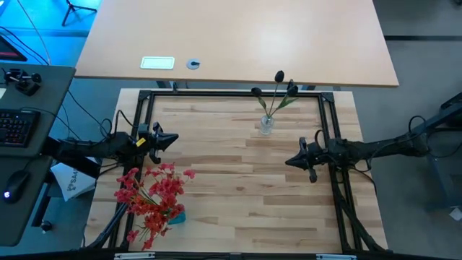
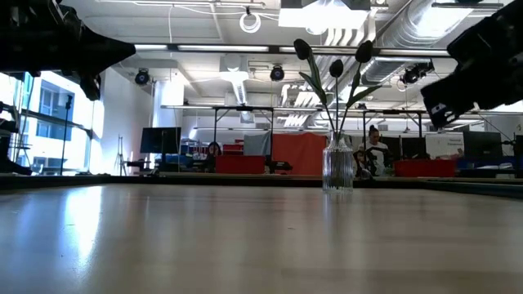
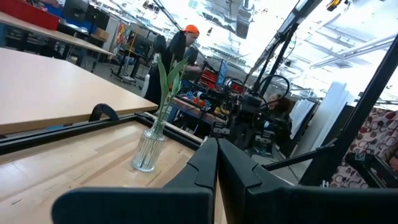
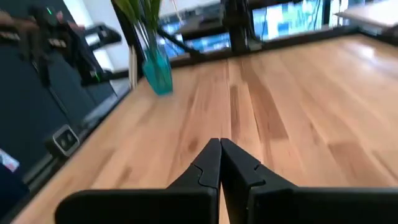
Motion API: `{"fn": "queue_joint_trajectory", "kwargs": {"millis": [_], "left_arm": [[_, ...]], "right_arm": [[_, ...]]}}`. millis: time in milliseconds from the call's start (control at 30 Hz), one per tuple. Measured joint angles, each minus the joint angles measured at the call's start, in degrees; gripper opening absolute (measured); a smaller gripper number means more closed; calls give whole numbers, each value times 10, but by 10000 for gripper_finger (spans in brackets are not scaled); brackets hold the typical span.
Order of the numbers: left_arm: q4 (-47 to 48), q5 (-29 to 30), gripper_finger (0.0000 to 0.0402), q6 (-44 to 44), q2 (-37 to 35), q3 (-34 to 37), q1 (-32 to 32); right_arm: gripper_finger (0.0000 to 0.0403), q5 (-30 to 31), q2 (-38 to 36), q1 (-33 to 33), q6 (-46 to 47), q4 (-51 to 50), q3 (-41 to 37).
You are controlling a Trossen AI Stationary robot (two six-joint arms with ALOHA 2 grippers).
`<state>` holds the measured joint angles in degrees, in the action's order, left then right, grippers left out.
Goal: Sort flowers into vase by color
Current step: Return to Home Position
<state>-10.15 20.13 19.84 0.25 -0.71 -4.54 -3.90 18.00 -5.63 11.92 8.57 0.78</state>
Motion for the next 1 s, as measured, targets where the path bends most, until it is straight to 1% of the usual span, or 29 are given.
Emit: {"fn": "queue_joint_trajectory", "kwargs": {"millis": [133,167,267,367,400,500,567,833,1000], "left_arm": [[0,0,0,0,0,0,0],[0,0,0,0,0,0,0],[1,0,0,0,0,0,0],[5,-1,0,0,0,0,0],[11,-1,0,0,0,0,0],[44,-1,0,0,0,0,0],[70,-2,0,0,0,0,0],[69,-6,0,0,0,0,0],[69,-8,0,0,0,0,0]], "right_arm": [[0,0,-2,-1,0,-51,0],[0,3,-14,-4,0,-73,0],[0,8,-82,-17,-2,-75,-1],[0,9,-173,-14,-3,-76,-1],[0,8,-180,-10,-4,-66,-2],[0,8,-180,-6,-4,-9,-2],[0,3,-180,-3,-4,9,-2],[0,3,-180,38,-4,-6,-2],[0,3,-180,49,-4,-8,-2]]}}
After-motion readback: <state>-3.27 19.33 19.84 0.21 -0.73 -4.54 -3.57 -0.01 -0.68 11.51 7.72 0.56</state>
